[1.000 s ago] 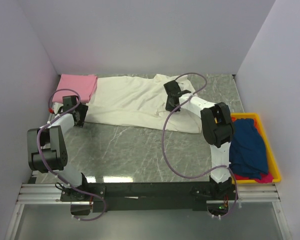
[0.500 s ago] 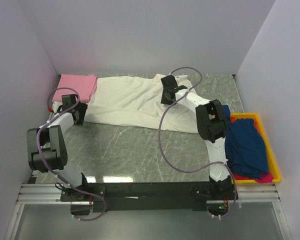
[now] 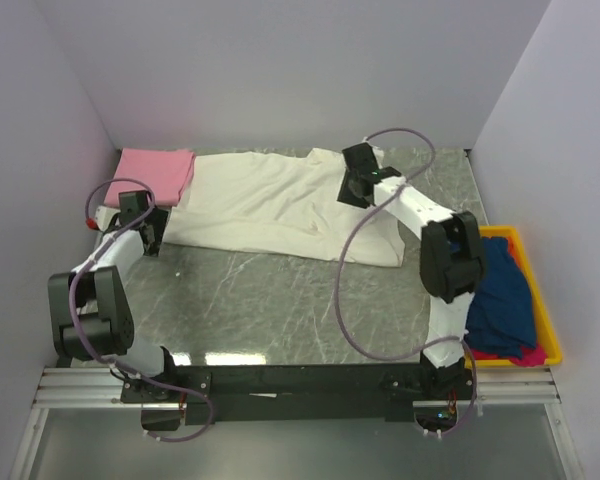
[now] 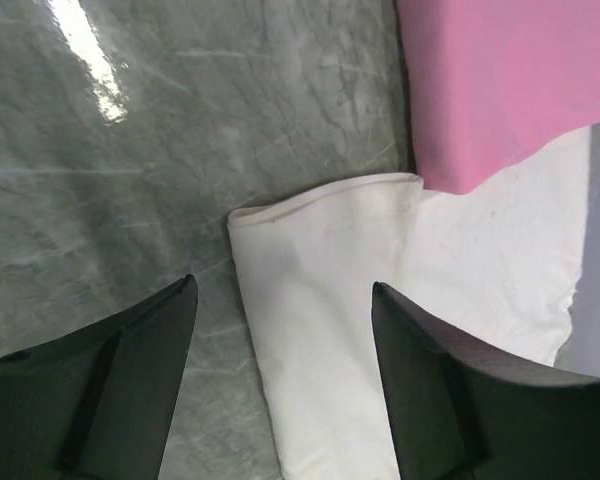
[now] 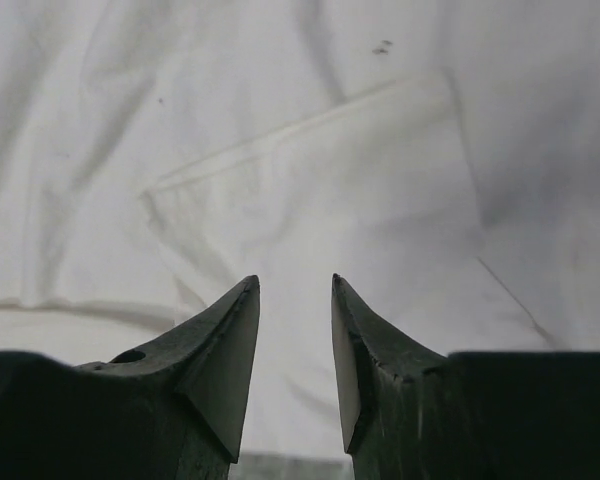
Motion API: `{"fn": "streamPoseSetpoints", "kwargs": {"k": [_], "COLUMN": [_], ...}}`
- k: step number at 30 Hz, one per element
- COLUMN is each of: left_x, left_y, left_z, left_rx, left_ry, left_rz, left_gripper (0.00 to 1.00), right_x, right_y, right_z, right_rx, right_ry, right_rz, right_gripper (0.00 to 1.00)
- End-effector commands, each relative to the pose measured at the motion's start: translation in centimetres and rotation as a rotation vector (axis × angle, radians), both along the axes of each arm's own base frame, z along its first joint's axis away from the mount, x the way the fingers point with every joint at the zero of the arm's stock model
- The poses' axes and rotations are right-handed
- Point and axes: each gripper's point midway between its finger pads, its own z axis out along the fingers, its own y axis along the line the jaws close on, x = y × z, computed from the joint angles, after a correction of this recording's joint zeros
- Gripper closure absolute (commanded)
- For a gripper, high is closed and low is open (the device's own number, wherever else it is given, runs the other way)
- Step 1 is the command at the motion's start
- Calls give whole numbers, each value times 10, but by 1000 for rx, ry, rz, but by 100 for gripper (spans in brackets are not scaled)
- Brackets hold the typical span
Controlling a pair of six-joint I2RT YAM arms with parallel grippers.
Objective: Fold and stack the t-shirts
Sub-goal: Fold the tshirt
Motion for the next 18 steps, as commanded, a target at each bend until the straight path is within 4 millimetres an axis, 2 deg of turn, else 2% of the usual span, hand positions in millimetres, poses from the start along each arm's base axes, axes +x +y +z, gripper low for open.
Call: {"fn": "streamPoseSetpoints", "kwargs": {"k": [1,2,3,6,7,8,11,18], "left_x": [-13,-8,-2,-2,-3,-3,2,15], "left_y": [12,4,2,-5,-5,-6,-7,-13], "left_z": [12,10,9,-2,-12,-16,-22,-35], "left_rx": [52,30,30,13,15,16,21,26], "left_ry": [-9,-23,-62,-67,-38,-23,-22,-9], "left_rz": [51,12,-10,-32,-38,-44,-61,-114], "left_gripper": [24,24,25,31,34,35,34,32], "right_x": [-28,-47,-56,-93,-99,-116,-139,-162], "right_y": [-26,-33,-37,-43,-42,-46,-56,-80], "right_z": [53,49,48,33,44,24,13,-8], "right_rx": [49,49,64,126,159,159,169,193], "right_ry": [-69,-56,-56,-40,-77,-31,-32,-10], "right_rz": [-106,-119,-143,-156,-155,-155,-182,-233], "right_gripper": [58,58,58,58,58,58,58,55]}}
